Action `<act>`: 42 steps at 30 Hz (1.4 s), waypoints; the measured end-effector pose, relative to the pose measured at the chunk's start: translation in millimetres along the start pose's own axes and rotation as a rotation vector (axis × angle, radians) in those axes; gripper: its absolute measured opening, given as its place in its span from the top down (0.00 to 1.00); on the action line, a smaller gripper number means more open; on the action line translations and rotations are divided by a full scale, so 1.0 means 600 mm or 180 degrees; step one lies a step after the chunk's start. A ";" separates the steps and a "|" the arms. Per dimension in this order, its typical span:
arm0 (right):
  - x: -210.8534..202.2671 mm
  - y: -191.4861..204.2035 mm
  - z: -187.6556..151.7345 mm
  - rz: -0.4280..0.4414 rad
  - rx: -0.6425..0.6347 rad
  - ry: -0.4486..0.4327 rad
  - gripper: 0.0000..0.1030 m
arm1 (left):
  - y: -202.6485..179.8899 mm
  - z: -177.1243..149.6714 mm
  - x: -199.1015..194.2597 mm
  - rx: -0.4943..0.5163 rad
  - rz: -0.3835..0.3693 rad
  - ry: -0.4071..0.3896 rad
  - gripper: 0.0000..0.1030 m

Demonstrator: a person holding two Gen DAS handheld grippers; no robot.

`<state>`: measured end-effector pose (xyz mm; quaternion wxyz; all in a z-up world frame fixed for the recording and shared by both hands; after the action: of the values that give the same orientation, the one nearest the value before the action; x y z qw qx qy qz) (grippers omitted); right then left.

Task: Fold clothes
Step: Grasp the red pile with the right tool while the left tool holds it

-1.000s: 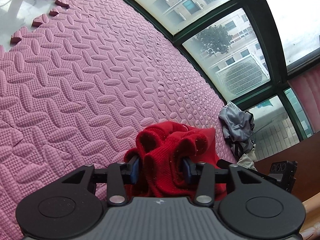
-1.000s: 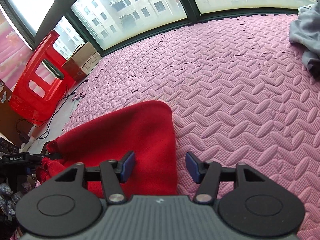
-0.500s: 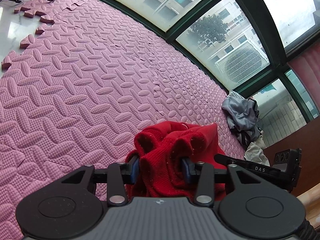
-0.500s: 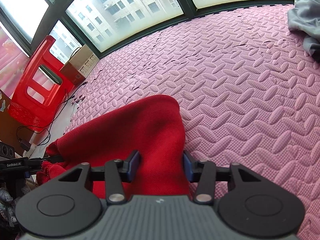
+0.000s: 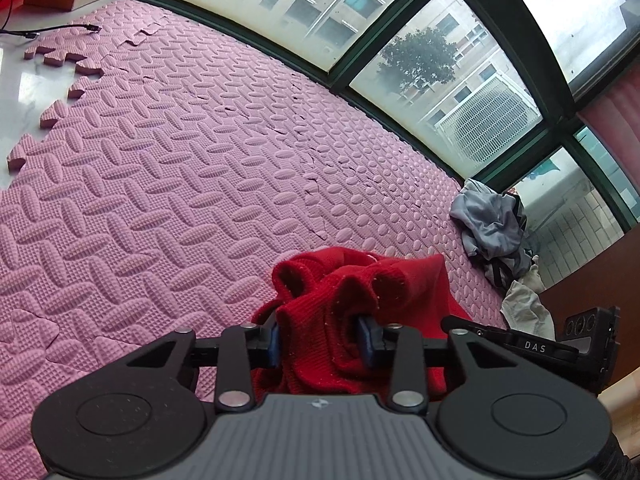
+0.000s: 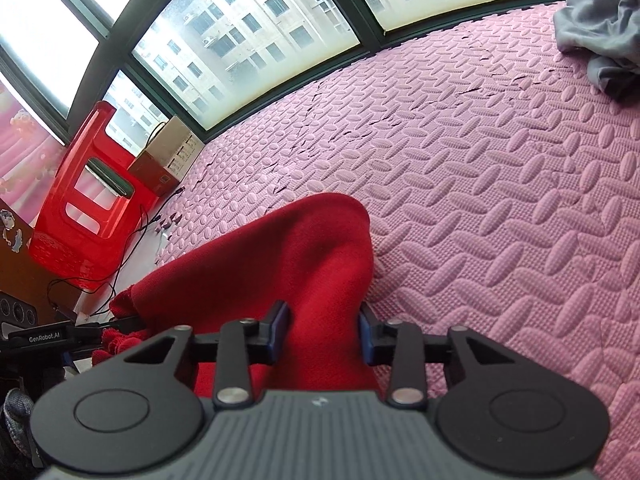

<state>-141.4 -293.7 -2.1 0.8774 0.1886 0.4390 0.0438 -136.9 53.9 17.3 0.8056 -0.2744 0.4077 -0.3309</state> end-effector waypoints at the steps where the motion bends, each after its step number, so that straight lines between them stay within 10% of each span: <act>1: -0.006 0.001 0.000 -0.0004 0.0002 -0.0024 0.69 | -0.007 0.003 0.001 0.0042 0.0004 0.0011 0.66; 42: -0.235 -0.240 0.075 -0.1466 0.0509 -0.1023 0.71 | -0.296 0.079 0.376 0.0765 -0.0427 0.0603 0.75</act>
<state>-204.5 -474.3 75.3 0.9049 0.1571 0.3277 -0.2217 -51.1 -220.6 61.3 0.7666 -0.1703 0.4201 -0.4548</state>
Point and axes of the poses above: each gripper's, at about its wrist camera, not at the fingertips, and x roughly the way its jaws point, y to its left, z to its top, the point moved 3 cm from there along x, roughly the way its jaws point, and after that the axes turned 14 degrees about -z, right-handed, at the moved point
